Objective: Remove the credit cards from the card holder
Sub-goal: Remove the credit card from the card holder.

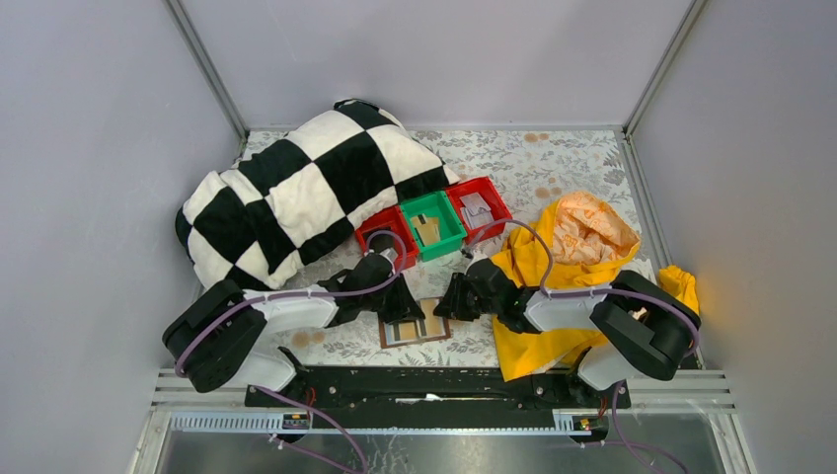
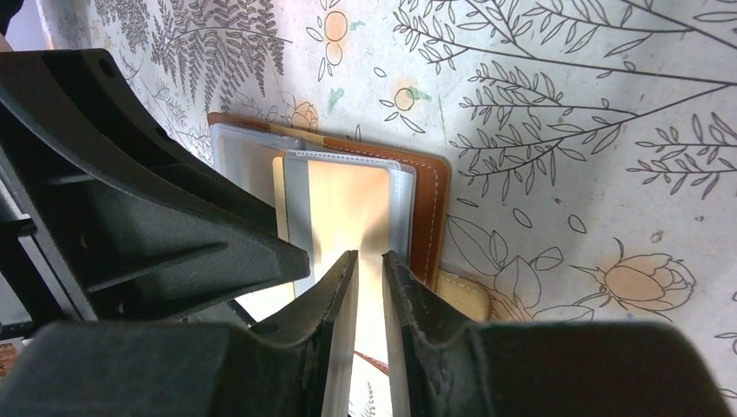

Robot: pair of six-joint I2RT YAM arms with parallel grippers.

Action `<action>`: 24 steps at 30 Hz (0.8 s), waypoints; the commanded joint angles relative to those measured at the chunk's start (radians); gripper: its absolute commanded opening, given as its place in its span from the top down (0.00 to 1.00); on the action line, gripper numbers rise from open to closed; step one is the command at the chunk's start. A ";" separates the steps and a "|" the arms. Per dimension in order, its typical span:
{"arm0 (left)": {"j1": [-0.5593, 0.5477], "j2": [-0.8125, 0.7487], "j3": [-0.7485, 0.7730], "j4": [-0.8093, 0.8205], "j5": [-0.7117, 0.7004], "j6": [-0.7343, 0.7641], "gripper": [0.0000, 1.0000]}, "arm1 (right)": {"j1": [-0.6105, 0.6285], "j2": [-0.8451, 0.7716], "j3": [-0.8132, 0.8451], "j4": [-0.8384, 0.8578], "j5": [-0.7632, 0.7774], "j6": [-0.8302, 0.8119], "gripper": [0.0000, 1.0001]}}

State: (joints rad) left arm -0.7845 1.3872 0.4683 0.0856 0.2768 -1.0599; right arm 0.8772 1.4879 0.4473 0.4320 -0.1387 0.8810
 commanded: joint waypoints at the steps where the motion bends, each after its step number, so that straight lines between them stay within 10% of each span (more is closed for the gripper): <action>1: 0.003 -0.050 -0.020 0.077 0.019 -0.030 0.72 | 0.008 0.039 -0.005 -0.055 -0.001 -0.006 0.76; 9: 0.027 -0.083 -0.060 0.093 0.024 -0.059 0.69 | 0.008 0.051 -0.002 -0.060 0.001 -0.002 0.77; 24: 0.041 -0.105 -0.079 0.094 0.018 -0.065 0.94 | 0.008 0.079 0.021 -0.075 0.001 -0.007 0.77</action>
State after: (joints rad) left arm -0.7448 1.2976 0.3946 0.1154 0.2829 -1.1168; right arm 0.8772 1.5215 0.4641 0.4534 -0.1524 0.8913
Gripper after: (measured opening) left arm 0.103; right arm 0.229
